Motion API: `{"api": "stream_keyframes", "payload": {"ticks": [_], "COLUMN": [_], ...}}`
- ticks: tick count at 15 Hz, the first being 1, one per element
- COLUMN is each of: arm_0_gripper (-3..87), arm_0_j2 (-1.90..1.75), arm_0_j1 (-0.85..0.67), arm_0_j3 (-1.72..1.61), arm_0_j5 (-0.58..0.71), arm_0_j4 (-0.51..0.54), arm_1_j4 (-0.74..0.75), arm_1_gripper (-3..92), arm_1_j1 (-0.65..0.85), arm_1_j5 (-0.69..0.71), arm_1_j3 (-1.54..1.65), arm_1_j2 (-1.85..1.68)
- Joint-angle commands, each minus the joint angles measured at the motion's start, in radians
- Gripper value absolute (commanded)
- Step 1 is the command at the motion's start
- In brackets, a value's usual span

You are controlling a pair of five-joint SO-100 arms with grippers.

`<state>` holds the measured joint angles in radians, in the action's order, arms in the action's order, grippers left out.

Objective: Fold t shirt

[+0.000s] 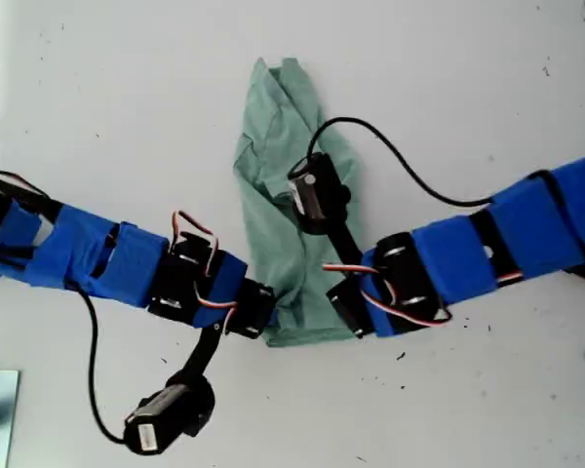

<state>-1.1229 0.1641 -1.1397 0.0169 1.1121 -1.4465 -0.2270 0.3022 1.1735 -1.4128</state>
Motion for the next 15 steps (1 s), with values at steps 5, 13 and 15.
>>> {"api": "stream_keyframes", "payload": {"ticks": [5,13,15], "arm_0_gripper": [-0.2,-0.2,-0.2], "arm_0_j2": [-0.202,-0.305,-0.267], "arm_0_j1": [0.147,-0.221,-0.367], "arm_0_j3": [0.103,0.066,0.06], "arm_0_j5": [0.072,0.213,0.291], "arm_0_j4": [-0.092,0.071,0.072], "arm_1_j4": [0.025,0.1,0.239], "arm_1_gripper": [1.2,1.2,1.1], "arm_1_j1": [-0.104,0.299,0.468], "arm_1_j5": [0.101,0.207,0.275], "arm_1_j3": [-0.163,0.265,0.485], "arm_1_j2": [-0.245,-0.509,-0.641]}}
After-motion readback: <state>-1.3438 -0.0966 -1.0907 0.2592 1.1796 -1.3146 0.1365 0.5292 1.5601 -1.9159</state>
